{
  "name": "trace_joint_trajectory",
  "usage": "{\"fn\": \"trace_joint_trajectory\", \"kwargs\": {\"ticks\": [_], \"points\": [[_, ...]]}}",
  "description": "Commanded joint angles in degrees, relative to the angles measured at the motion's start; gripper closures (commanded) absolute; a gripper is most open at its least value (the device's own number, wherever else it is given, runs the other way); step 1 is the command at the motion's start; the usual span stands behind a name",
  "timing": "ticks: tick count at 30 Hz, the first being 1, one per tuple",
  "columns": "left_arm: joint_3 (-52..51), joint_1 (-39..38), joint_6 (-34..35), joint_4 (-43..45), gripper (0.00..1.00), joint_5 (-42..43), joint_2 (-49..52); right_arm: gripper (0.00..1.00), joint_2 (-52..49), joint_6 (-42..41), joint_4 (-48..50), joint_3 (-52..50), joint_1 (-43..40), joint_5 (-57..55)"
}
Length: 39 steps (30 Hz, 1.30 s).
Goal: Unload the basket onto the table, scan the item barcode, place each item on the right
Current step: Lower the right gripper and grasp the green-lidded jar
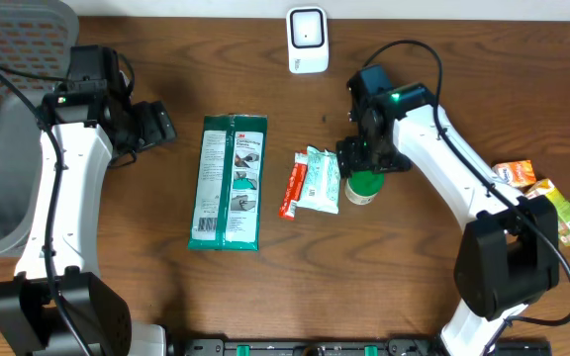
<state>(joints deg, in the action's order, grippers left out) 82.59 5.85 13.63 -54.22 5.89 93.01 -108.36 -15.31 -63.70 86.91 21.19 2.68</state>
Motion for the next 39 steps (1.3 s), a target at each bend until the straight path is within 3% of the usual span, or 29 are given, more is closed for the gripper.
{"fn": "trace_joint_trajectory", "kwargs": {"ticks": [1, 17, 31, 39], "points": [[0.15, 0.24, -0.33, -0.35, 0.08, -0.09, 0.22, 0.15, 0.46, 0.13, 0.61, -0.55, -0.55, 2.36], [0.15, 0.24, -0.33, -0.35, 0.08, -0.09, 0.22, 0.13, 0.46, -4.63, 3.10, -4.55, -0.52, -0.04], [0.15, 0.24, -0.33, -0.35, 0.08, -0.09, 0.22, 0.25, 0.46, -4.63, 16.20, -15.15, 0.31, 0.42], [0.15, 0.24, -0.33, -0.35, 0.08, -0.09, 0.22, 0.25, 0.46, -6.49, 22.77, -21.00, -0.15, 0.39]]}}
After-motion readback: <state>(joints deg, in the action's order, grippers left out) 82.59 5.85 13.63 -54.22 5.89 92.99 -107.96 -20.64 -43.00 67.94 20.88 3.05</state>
